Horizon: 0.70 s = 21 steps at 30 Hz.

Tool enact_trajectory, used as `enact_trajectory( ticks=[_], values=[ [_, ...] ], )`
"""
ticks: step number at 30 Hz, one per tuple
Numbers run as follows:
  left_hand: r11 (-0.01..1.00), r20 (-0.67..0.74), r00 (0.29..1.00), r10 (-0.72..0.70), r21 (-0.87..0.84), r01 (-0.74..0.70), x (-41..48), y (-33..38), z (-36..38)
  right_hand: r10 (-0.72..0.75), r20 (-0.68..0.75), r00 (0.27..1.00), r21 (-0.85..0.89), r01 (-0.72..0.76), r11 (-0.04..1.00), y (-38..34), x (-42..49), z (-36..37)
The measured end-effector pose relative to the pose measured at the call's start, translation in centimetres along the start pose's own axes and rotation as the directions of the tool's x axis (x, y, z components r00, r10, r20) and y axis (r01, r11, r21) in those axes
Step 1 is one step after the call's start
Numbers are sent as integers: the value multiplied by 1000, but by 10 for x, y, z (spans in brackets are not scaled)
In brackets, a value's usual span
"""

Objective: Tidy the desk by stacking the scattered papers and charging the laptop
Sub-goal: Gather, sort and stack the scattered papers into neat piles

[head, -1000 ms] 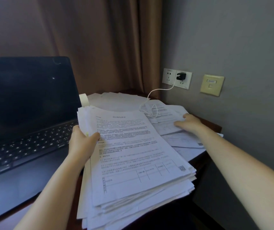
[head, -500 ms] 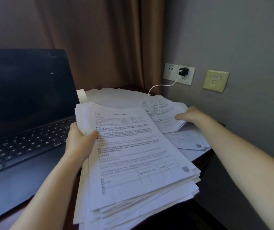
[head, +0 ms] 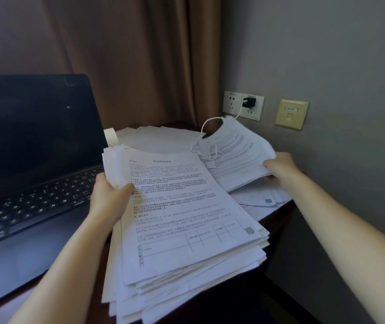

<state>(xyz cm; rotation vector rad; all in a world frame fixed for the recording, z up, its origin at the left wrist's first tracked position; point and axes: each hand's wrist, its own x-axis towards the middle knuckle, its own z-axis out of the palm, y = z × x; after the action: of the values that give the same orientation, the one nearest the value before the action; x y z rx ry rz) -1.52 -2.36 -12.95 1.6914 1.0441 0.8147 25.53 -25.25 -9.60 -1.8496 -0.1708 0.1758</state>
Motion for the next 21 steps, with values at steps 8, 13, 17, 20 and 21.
enact_trajectory(
  ticks=[8,13,17,20,21],
  values=[
    [999,-11,1000,7,41,-7,3,-1,-1,74,-201,977,362,3,932,31,-31,-77],
    [998,2,1000,6,60,-6,-1,2,-1,99,-160,982,478,-10,878,38,-65,-89],
    [999,26,1000,-1,51,0,-6,8,-2,65,-47,997,525,-31,851,31,-99,-79],
    [998,57,998,-14,61,10,-7,9,-3,7,94,996,496,-53,867,23,-131,-58],
    [998,63,998,-25,62,21,-6,10,-3,-5,147,989,479,-67,875,20,-141,-50]
  ],
)
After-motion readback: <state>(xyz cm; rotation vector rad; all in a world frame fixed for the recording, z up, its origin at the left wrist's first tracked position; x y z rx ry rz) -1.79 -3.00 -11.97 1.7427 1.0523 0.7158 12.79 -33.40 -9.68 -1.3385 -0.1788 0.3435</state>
